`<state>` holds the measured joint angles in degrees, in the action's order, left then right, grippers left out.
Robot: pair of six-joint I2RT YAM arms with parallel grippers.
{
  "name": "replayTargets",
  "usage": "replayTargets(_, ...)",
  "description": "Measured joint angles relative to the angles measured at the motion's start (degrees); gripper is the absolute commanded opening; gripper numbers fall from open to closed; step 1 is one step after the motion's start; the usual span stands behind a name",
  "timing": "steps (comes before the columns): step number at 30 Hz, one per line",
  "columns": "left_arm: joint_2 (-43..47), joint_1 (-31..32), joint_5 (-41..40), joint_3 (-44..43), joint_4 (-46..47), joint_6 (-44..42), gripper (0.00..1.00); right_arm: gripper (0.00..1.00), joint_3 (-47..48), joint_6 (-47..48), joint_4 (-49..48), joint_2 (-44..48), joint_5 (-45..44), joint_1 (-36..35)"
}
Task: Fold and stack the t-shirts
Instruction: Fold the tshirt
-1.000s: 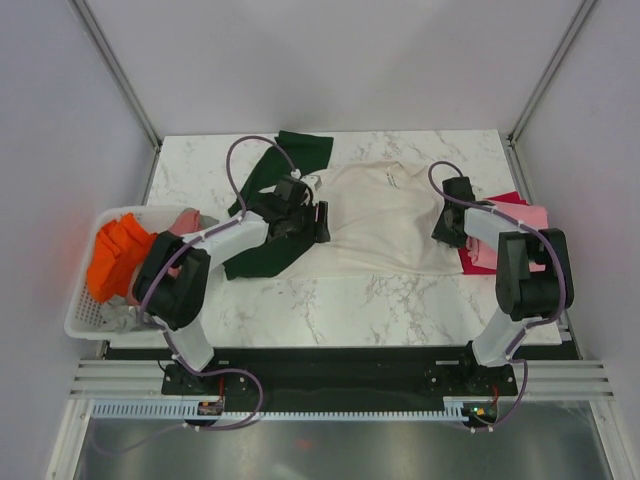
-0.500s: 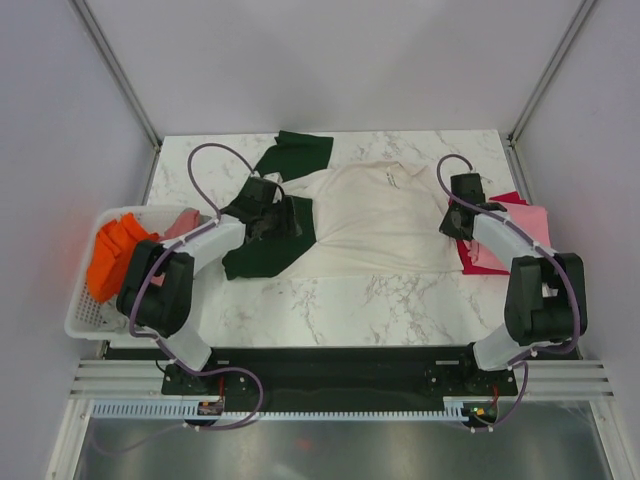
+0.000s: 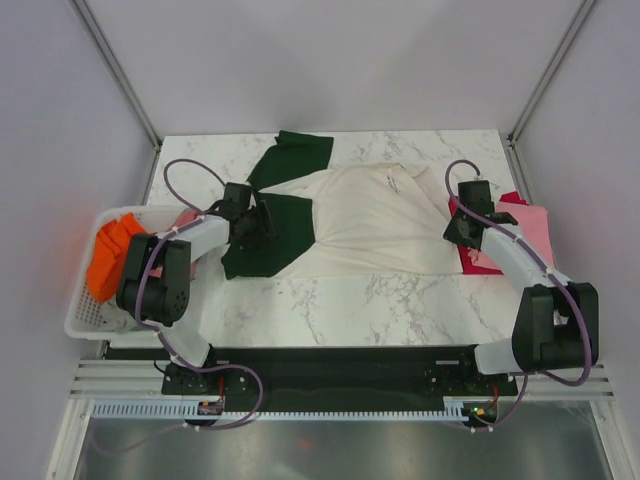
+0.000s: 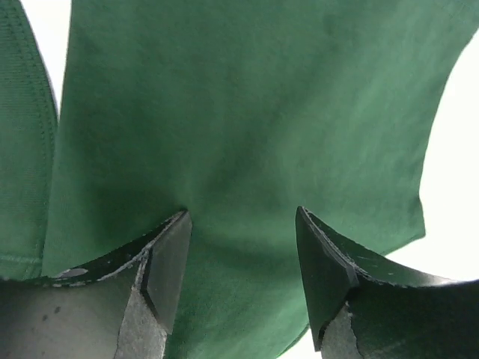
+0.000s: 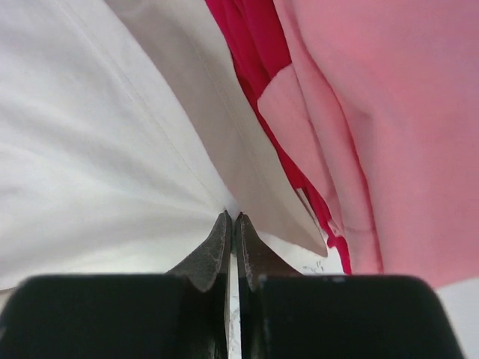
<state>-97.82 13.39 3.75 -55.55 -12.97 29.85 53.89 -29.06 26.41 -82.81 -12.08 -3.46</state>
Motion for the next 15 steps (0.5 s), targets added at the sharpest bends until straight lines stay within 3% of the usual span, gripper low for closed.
replayTargets(6,-1.38,-1.57,1.70,-0.90,0.87,0.39,0.66,0.11,-3.02,-1.42,2.95,9.75,0.90,0.61)
replayTargets(9,-1.95,-2.05,2.49,-1.42,1.20,0.42,0.66,0.40,-3.56,-2.14,4.52,12.39,1.66,0.83)
replayTargets(15,-1.95,-2.36,2.82,-1.46,1.36,0.42,0.66,0.42,-3.78,-1.70,5.44,9.90,2.99,1.07)
